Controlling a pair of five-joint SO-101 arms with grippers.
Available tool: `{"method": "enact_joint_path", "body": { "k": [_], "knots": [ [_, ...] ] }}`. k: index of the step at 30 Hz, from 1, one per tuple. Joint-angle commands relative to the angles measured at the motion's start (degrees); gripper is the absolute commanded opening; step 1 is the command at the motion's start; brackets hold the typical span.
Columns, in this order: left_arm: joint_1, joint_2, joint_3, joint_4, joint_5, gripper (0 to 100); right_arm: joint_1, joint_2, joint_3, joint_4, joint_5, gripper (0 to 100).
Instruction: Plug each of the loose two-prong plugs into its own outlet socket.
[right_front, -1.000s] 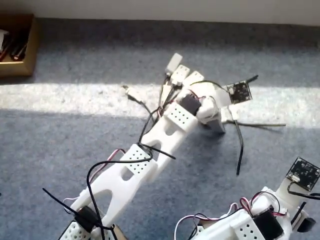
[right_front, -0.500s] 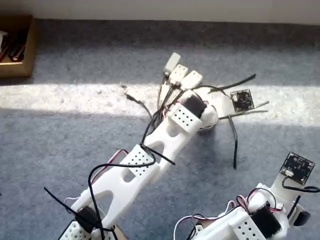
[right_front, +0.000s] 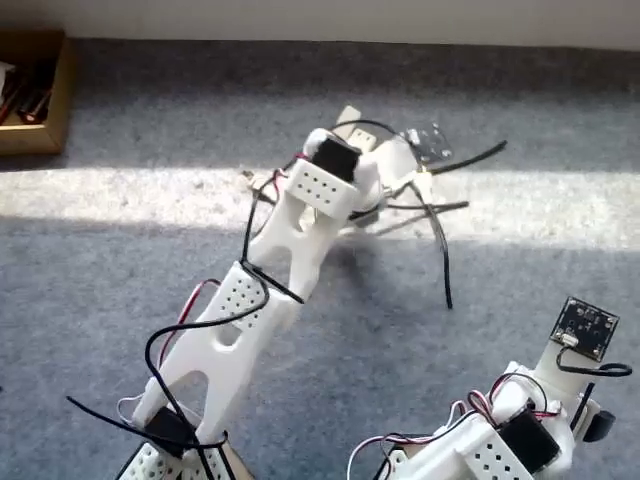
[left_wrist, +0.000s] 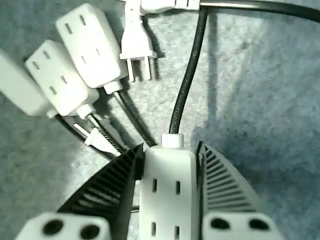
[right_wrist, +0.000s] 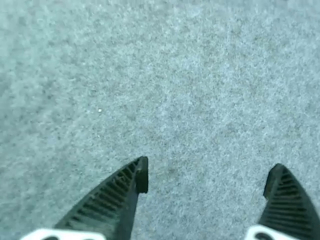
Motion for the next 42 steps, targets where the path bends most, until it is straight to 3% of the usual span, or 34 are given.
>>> {"method": "enact_joint_path", "body": {
  "k": [1, 6, 13, 17, 21, 24, 27, 31, 35, 40, 42],
  "knots": [
    [-5.0, -11.7, -0.7, 0.5, 0.7, 0, -4.2, 0.0, -0.2, 0.1, 0.8, 36.1],
    [-11.0, -23.3, 3.6, 0.5, 10.1, 0, -8.0, 0.3, -0.1, -0.4, 0.7, 36.1],
    [-18.2, -40.5, 35.0, 0.3, 10.9, 0, -9.3, 0.4, 1.0, -0.7, 0.7, 36.1],
    [-26.9, -48.1, 48.7, 0.2, 17.3, 0, -9.4, 0.4, 1.0, -0.7, 0.7, 36.1],
    [-32.7, -53.8, 62.6, 0.4, 15.2, 0, -9.5, 0.4, 0.9, -0.7, 0.7, 36.1],
    [-32.6, -59.1, 77.8, 0.4, 5.5, 0, -9.6, 0.4, 1.0, -0.8, 0.7, 36.1],
    [-29.7, -66.6, 93.5, 0.3, -5.3, 0, -9.6, 0.4, 1.0, -0.8, 0.7, 36.1],
    [-22.6, -80.4, 110.0, 0.3, -11.8, 0, -9.6, 0.4, 1.0, -0.8, 0.7, 36.1],
    [-11.6, -99.9, 124.4, -0.8, -12.5, 0, -9.6, 0.4, 1.1, -1.1, 0.7, 36.1],
    [3.6, -124.6, 144.0, -9.7, -12.0, 0, -9.6, 0.5, 1.1, -1.1, 0.7, 36.1],
    [9.1, -131.9, 151.3, -14.0, -8.5, 0, -9.6, 0.5, 1.1, -1.1, 0.7, 36.1]
  ]
}}
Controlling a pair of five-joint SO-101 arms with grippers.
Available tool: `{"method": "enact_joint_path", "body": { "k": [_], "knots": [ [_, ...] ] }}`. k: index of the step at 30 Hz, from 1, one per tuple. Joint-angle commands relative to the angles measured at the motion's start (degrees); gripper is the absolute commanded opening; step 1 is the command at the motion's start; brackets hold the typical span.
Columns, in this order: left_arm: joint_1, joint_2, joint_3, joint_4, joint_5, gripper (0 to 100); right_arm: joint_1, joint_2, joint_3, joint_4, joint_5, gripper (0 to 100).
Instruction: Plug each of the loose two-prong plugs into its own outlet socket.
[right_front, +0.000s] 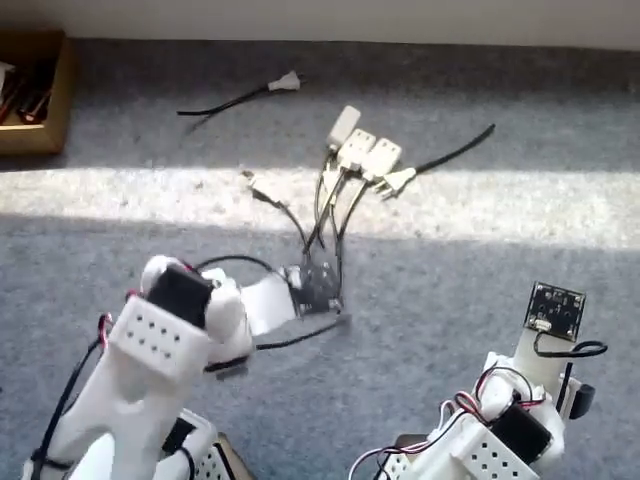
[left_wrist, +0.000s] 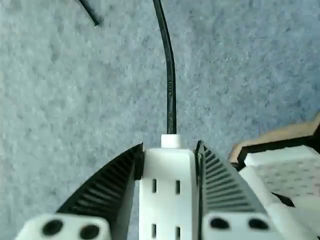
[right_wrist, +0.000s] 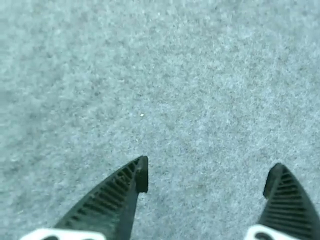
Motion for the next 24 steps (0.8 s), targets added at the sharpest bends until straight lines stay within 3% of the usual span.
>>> {"method": "enact_joint_path", "body": {
  "k": [1, 3, 9, 18, 24],
  "knots": [
    [10.5, -15.4, 12.8, -7.3, 4.9, 0, -0.7, 0.5, -0.1, -1.1, 0.7, 36.1],
    [13.8, -17.9, 16.5, -11.0, 6.9, 0, -0.7, 0.5, -0.1, -1.1, 0.7, 36.1],
    [14.2, -16.0, 17.5, -21.7, 7.4, 0, -0.4, 0.5, -0.1, -1.1, 0.7, 36.1],
    [14.1, 3.9, 18.6, -38.7, 7.6, 0, -0.3, 0.5, -0.1, -1.1, 0.7, 36.1],
    [14.6, 16.1, 13.8, -42.8, 7.5, 0, -0.3, 0.5, -0.1, -1.1, 0.7, 36.1]
  ]
}}
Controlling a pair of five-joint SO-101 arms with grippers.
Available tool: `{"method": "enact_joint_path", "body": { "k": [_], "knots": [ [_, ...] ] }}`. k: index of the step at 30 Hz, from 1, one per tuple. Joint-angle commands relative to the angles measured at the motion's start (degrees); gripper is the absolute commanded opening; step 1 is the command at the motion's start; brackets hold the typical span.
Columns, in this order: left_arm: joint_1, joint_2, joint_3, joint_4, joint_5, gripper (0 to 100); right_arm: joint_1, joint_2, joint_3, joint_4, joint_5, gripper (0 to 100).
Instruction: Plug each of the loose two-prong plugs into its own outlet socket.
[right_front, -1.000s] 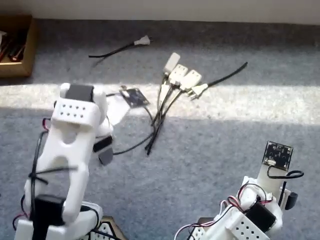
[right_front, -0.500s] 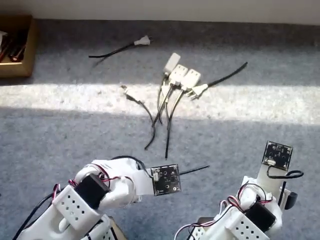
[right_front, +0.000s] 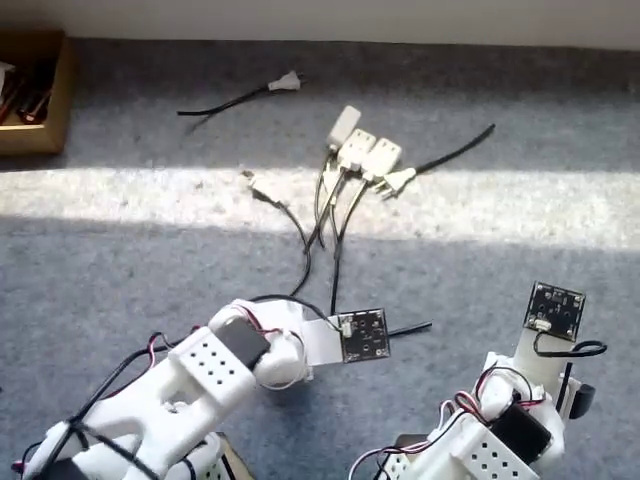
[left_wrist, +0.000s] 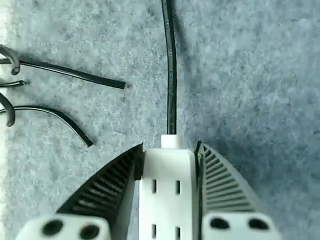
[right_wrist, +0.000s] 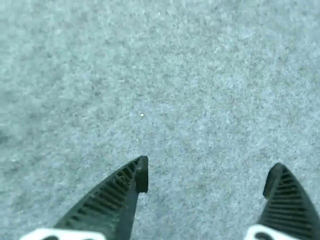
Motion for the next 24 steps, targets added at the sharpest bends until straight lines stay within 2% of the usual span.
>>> {"method": "enact_joint_path", "body": {
  "k": [1, 6, 11, 19, 24],
  "knots": [
    [0.8, 5.5, -3.8, -2.6, 0.3, 0, -0.3, 0.5, -0.1, -1.1, 0.7, 36.1],
    [0.8, 9.5, -3.7, -6.3, 0.3, 0, -0.5, 0.5, -0.1, -1.1, 0.7, 36.1],
    [0.6, 11.4, -4.1, -6.6, 0.1, 1, -0.4, 0.5, -0.1, -1.1, 0.7, 36.1],
    [0.2, 10.9, -4.9, -2.7, -0.3, 26, -0.6, 0.5, -0.1, -1.1, 0.7, 36.1],
    [-3.2, 10.9, -10.0, 2.2, -2.5, 28, -0.6, 0.5, -0.1, -1.0, 0.8, 36.1]
  ]
}}
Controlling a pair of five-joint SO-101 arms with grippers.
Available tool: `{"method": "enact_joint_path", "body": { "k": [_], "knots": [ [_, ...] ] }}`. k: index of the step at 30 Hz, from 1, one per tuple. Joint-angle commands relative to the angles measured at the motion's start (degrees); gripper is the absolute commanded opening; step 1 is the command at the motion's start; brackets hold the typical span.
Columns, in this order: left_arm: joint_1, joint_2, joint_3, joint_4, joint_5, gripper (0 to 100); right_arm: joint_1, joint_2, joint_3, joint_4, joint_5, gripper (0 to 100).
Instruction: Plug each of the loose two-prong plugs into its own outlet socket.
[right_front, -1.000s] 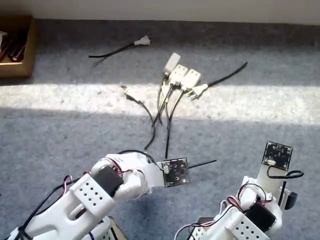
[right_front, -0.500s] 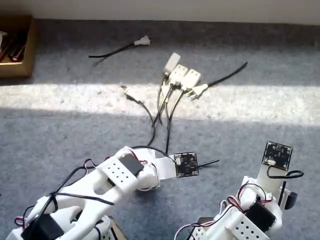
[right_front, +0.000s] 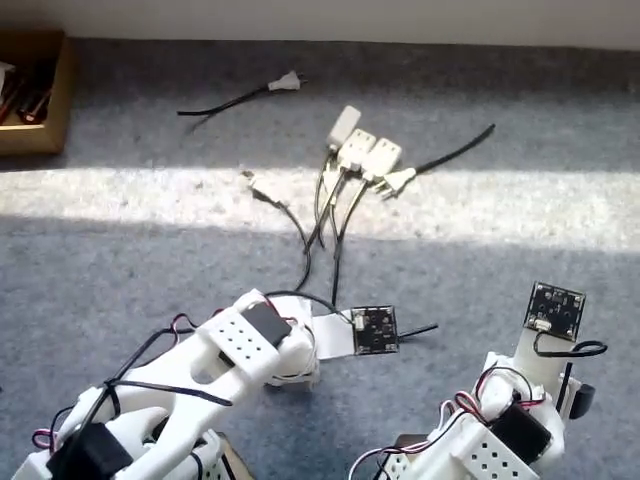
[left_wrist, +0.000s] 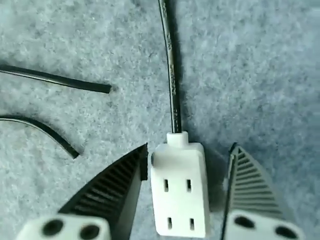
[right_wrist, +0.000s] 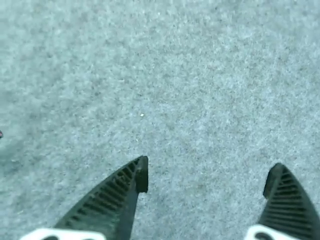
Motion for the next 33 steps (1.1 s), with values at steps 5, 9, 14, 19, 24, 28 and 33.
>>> {"method": "enact_joint_path", "body": {
  "k": [5, 9, 14, 19, 24, 28, 33],
  "knots": [
    [-12.4, -0.5, -18.7, 7.6, 2.5, 28, -1.6, 0.5, -0.1, -0.7, 3.6, 36.1],
    [-25.2, -0.5, -35.9, 14.9, 16.7, 28, -5.9, 0.6, -1.5, -0.7, 3.8, 36.1],
    [-42.1, -0.4, -43.9, 29.0, 36.4, 28, -13.3, 8.0, -17.0, 3.2, 1.9, 36.1],
    [-45.7, -0.4, -33.5, 30.7, 32.4, 28, -24.4, 34.5, -44.5, 10.5, -1.1, 36.1],
    [-53.2, -0.4, -20.6, 18.2, 35.1, 28, -34.2, 70.4, -74.1, 17.5, -1.0, 36.1],
    [-64.2, -0.4, -15.7, 8.0, 40.4, 28, -39.2, 92.4, -95.5, 22.8, -1.3, 36.1],
    [-67.6, -0.4, -10.2, 2.6, 41.5, 28, -43.1, 112.7, -120.1, 25.0, -1.4, 36.1]
  ]
}}
